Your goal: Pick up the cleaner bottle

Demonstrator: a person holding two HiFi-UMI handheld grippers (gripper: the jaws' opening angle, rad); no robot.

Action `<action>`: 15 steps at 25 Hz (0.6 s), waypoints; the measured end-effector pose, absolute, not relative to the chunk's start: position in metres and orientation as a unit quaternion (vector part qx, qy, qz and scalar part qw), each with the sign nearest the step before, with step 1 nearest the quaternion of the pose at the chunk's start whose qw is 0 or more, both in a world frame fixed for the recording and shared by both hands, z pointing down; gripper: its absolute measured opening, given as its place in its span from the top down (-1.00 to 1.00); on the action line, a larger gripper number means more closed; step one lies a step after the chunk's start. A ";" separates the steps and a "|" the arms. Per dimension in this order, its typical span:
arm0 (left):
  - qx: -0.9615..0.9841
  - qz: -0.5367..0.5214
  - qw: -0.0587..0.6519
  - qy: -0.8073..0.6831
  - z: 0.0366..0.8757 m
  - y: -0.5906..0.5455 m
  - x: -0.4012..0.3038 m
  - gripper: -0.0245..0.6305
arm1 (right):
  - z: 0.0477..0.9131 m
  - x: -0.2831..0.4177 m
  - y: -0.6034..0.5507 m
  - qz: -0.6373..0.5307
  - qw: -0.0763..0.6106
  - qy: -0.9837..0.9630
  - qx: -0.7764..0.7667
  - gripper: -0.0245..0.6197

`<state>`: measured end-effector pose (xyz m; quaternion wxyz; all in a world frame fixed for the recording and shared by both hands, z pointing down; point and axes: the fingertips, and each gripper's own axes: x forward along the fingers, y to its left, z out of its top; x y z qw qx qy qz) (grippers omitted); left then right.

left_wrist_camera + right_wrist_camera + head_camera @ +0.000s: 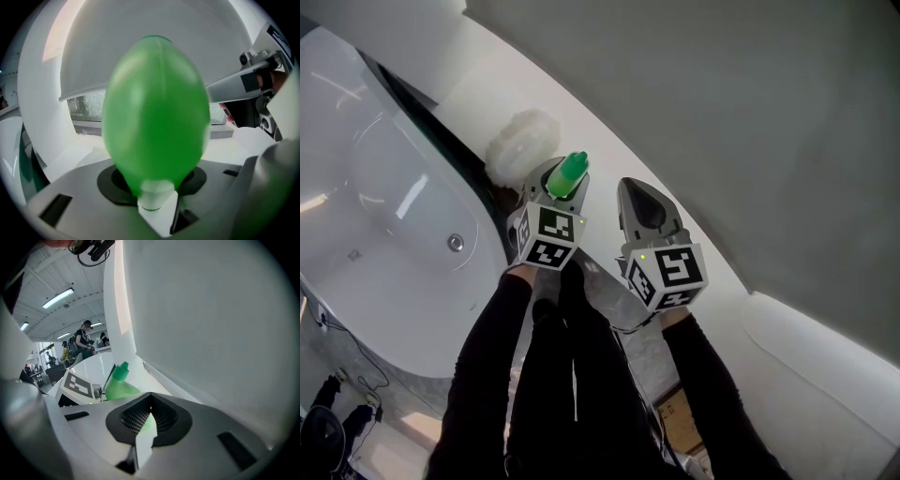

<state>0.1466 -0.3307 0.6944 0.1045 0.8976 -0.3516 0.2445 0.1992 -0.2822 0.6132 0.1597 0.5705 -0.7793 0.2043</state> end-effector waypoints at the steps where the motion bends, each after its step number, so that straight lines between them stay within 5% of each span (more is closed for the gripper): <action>1: 0.898 0.244 0.103 -0.352 0.693 -0.330 0.146 0.34 | 0.613 0.200 -0.283 0.204 0.159 -0.780 0.570 0.92; 15: 0.892 0.220 0.092 -0.385 0.615 -0.341 0.115 0.34 | 0.570 0.173 -0.283 0.195 0.158 -0.795 0.553 0.92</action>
